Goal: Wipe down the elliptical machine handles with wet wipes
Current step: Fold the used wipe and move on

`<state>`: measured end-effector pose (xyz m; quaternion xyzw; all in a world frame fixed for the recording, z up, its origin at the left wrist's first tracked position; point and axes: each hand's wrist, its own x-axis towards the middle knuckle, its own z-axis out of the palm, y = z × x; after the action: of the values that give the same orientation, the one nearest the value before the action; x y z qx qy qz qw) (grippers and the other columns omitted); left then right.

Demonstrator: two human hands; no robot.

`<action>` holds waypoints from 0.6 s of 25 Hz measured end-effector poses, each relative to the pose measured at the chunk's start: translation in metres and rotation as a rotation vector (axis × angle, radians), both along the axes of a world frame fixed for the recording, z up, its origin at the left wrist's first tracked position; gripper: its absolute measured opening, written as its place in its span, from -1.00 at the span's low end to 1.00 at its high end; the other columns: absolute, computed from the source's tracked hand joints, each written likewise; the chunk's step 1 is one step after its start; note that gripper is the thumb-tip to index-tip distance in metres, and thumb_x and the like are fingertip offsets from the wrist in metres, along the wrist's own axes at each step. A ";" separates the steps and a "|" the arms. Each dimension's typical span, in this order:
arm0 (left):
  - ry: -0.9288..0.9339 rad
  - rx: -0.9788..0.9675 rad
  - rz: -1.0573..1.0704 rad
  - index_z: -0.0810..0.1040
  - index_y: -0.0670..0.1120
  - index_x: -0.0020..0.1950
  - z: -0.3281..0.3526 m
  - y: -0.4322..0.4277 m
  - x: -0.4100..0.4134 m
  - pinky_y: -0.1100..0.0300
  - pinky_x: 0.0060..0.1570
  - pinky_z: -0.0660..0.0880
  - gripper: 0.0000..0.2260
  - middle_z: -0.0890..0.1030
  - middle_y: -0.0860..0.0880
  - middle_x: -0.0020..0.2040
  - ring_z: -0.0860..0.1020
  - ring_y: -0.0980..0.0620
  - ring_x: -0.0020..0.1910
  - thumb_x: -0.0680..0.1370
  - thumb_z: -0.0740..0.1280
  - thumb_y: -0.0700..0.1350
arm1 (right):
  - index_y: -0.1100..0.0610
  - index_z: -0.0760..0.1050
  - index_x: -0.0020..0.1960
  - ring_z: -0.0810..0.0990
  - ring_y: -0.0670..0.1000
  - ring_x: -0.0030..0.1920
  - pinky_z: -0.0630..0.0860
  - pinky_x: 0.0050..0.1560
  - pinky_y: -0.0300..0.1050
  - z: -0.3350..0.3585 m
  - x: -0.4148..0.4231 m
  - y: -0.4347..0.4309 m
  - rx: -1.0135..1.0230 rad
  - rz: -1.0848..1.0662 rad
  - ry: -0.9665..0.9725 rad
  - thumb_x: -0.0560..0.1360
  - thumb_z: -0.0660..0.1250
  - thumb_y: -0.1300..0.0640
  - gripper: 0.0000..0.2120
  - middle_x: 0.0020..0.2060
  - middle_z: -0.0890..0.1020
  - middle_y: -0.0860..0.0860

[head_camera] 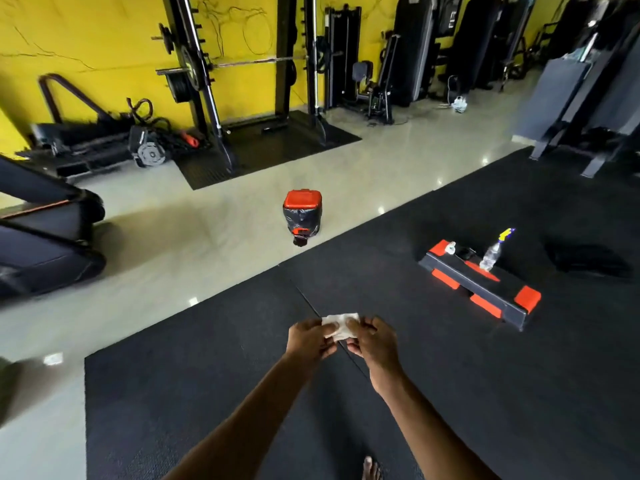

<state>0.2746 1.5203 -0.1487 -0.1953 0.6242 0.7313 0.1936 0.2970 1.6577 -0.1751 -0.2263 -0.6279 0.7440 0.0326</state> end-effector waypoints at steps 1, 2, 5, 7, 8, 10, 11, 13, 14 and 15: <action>0.010 -0.009 0.011 0.62 -0.31 0.13 0.000 0.007 -0.026 0.15 -0.30 0.59 -0.84 0.67 -0.18 -0.16 0.64 -0.03 -0.27 0.56 0.43 -0.31 | 0.21 0.62 -0.02 0.67 -0.01 -0.28 0.63 -0.26 -0.14 0.001 -0.031 0.009 -0.013 0.018 0.006 0.55 0.49 0.20 -0.91 -0.21 0.72 0.12; 0.014 -0.015 0.034 0.61 -0.32 0.16 0.001 0.014 -0.056 0.18 -0.35 0.56 -0.81 0.67 -0.19 -0.16 0.63 -0.01 -0.31 0.56 0.44 -0.30 | 0.23 0.62 -0.02 0.68 0.01 -0.27 0.64 -0.27 -0.14 0.005 -0.066 0.017 -0.027 0.047 0.008 0.54 0.51 0.21 -0.90 -0.19 0.73 0.13; 0.030 -0.023 0.132 0.63 -0.28 0.13 0.014 0.026 -0.150 0.18 -0.34 0.58 -0.84 0.68 -0.18 -0.13 0.61 0.01 -0.31 0.58 0.44 -0.26 | 0.24 0.64 0.02 0.73 0.03 -0.21 0.67 -0.22 -0.12 0.016 -0.173 0.033 -0.019 0.141 0.025 0.52 0.53 0.21 -0.86 -0.12 0.76 0.16; 0.015 0.008 0.170 0.63 -0.29 0.10 0.016 0.031 -0.206 0.16 -0.31 0.59 -0.84 0.68 -0.19 -0.12 0.61 -0.01 -0.26 0.57 0.45 -0.24 | 0.24 0.64 0.04 0.75 0.05 -0.16 0.66 -0.19 -0.13 0.019 -0.235 0.037 -0.020 0.193 0.031 0.53 0.52 0.23 -0.87 -0.08 0.76 0.17; 0.009 0.014 0.174 0.63 -0.30 0.08 0.016 0.034 -0.235 0.16 -0.31 0.59 -0.85 0.67 -0.20 -0.11 0.61 -0.02 -0.25 0.57 0.46 -0.24 | 0.24 0.64 0.05 0.75 0.06 -0.15 0.66 -0.19 -0.14 0.016 -0.267 0.038 -0.017 0.211 0.040 0.53 0.51 0.25 -0.87 -0.06 0.75 0.19; -0.005 0.031 0.195 0.63 -0.30 0.04 0.012 0.036 -0.289 0.17 -0.33 0.58 -0.88 0.66 -0.22 -0.12 0.60 -0.03 -0.26 0.57 0.45 -0.26 | 0.24 0.63 0.05 0.75 0.07 -0.13 0.65 -0.21 -0.17 0.011 -0.324 0.039 -0.019 0.217 0.032 0.54 0.49 0.28 -0.89 -0.05 0.75 0.20; -0.007 0.038 0.207 0.63 -0.30 0.04 0.006 0.035 -0.321 0.17 -0.34 0.58 -0.89 0.65 -0.23 -0.12 0.60 -0.04 -0.26 0.57 0.45 -0.27 | 0.24 0.63 0.07 0.75 0.08 -0.12 0.65 -0.20 -0.17 0.006 -0.357 0.038 -0.023 0.220 0.021 0.54 0.49 0.28 -0.88 -0.04 0.75 0.19; -0.004 0.035 0.217 0.64 -0.32 0.05 -0.005 0.030 -0.392 0.16 -0.34 0.58 -0.87 0.66 -0.25 -0.10 0.60 -0.06 -0.26 0.56 0.45 -0.28 | 0.24 0.63 0.08 0.75 0.10 -0.09 0.65 -0.17 -0.14 -0.006 -0.427 0.036 -0.028 0.223 -0.003 0.55 0.48 0.28 -0.87 -0.04 0.75 0.16; -0.003 0.039 0.220 0.64 -0.33 0.05 -0.009 0.025 -0.428 0.15 -0.34 0.58 -0.86 0.67 -0.26 -0.10 0.60 -0.06 -0.27 0.55 0.46 -0.28 | 0.24 0.63 0.08 0.75 0.10 -0.08 0.65 -0.17 -0.14 -0.010 -0.463 0.034 -0.029 0.219 -0.018 0.55 0.47 0.29 -0.88 -0.04 0.75 0.16; -0.006 0.049 0.222 0.65 -0.33 0.05 -0.014 0.020 -0.464 0.15 -0.35 0.57 -0.86 0.68 -0.25 -0.11 0.61 -0.06 -0.28 0.54 0.47 -0.28 | 0.25 0.63 0.07 0.74 0.09 -0.09 0.65 -0.17 -0.13 -0.013 -0.498 0.030 -0.030 0.207 -0.028 0.55 0.46 0.31 -0.90 -0.04 0.74 0.17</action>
<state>-0.1897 1.5404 -0.1626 -0.2605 0.5802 0.7626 0.1178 -0.2014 1.6881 -0.1882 -0.1710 -0.6370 0.7495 -0.0567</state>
